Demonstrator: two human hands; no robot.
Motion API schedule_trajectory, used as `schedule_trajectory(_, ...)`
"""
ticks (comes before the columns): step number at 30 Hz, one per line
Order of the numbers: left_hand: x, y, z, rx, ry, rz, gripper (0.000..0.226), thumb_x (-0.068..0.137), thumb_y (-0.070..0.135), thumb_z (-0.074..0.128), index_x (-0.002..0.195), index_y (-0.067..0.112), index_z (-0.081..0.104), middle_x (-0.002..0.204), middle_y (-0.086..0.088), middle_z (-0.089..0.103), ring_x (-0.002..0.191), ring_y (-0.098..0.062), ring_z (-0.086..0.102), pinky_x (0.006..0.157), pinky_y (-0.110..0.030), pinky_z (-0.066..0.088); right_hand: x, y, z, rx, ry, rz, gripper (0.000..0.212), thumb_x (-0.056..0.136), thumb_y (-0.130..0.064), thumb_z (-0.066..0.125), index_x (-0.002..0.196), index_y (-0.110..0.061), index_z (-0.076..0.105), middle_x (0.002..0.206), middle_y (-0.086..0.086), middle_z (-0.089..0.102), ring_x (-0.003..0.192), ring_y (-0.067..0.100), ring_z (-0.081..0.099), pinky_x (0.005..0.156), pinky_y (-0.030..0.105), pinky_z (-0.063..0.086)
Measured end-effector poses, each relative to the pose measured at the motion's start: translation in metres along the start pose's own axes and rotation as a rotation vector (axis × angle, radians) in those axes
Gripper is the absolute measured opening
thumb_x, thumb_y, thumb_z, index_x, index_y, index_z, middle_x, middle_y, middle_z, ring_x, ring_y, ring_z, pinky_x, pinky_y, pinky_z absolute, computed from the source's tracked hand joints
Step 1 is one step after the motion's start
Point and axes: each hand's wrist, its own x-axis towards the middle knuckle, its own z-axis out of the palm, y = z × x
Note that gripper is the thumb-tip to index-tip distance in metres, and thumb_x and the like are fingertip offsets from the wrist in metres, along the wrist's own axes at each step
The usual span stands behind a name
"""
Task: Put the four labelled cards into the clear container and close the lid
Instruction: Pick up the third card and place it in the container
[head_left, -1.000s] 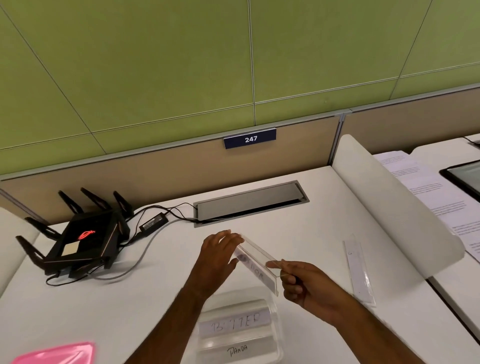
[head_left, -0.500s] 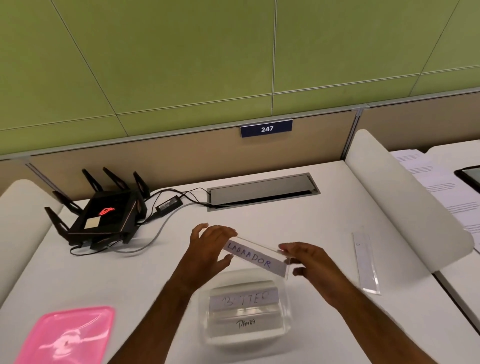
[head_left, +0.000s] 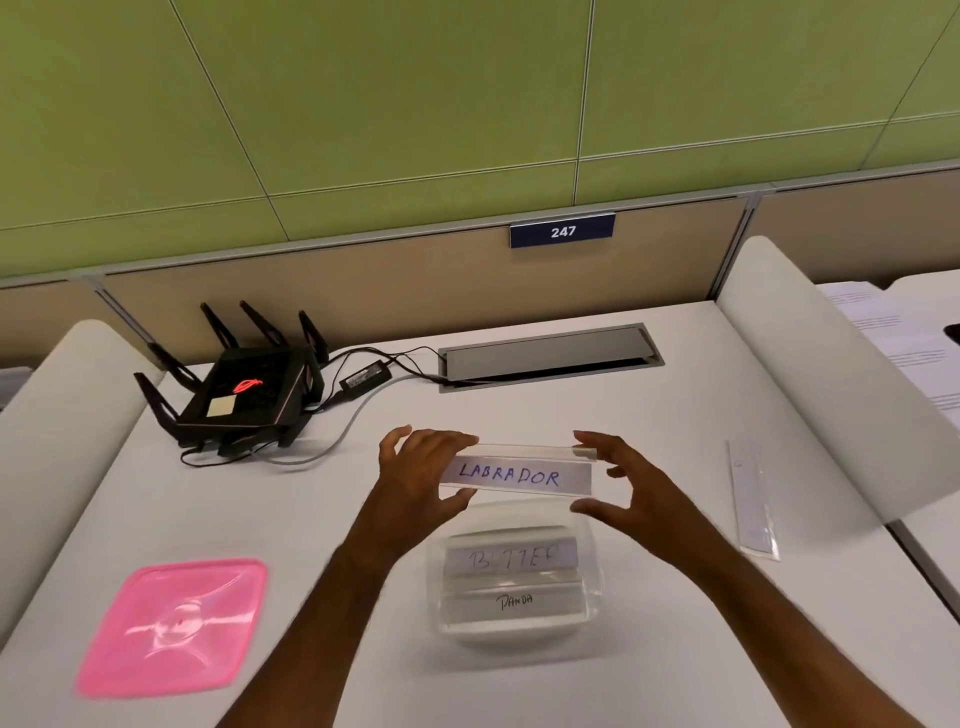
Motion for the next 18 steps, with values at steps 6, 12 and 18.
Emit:
schedule_trajectory(6,-0.013,0.004,-0.003,-0.021,0.006,0.006,0.064,0.08,0.052,0.073,0.137,0.029,0.054,0.133,0.01,0.06,0.125,-0.011,0.053,0.118,-0.04,0.018,-0.002,0.006,0.0,-0.024,-0.001,0.017,0.067,0.078,-0.05,0.078,0.133,-0.06,0.04,0.131,-0.043,0.046,0.113,-0.014,0.051,0.081,0.004,0.046)
schedule_trajectory(12,-0.025,0.003,-0.005,-0.07,-0.018,-0.024,0.068,0.079,0.06,0.072,0.137,0.029,0.054,0.135,0.011,0.059,0.127,-0.01,0.049,0.117,-0.033,0.014,-0.004,0.019,0.003,0.143,-0.058,0.055,0.062,0.083,-0.034,0.08,0.137,-0.041,0.051,0.14,-0.025,0.055,0.127,-0.001,0.055,0.094,0.02,0.054)
schedule_trajectory(18,-0.037,-0.006,-0.005,-0.122,-0.015,-0.088,0.071,0.079,0.069,0.066,0.138,0.032,0.053,0.138,0.012,0.057,0.13,-0.008,0.045,0.114,-0.031,0.017,-0.012,0.033,0.005,0.323,-0.063,0.123,0.058,0.082,-0.025,0.082,0.133,-0.035,0.056,0.133,-0.015,0.064,0.127,0.008,0.06,0.09,0.027,0.058)
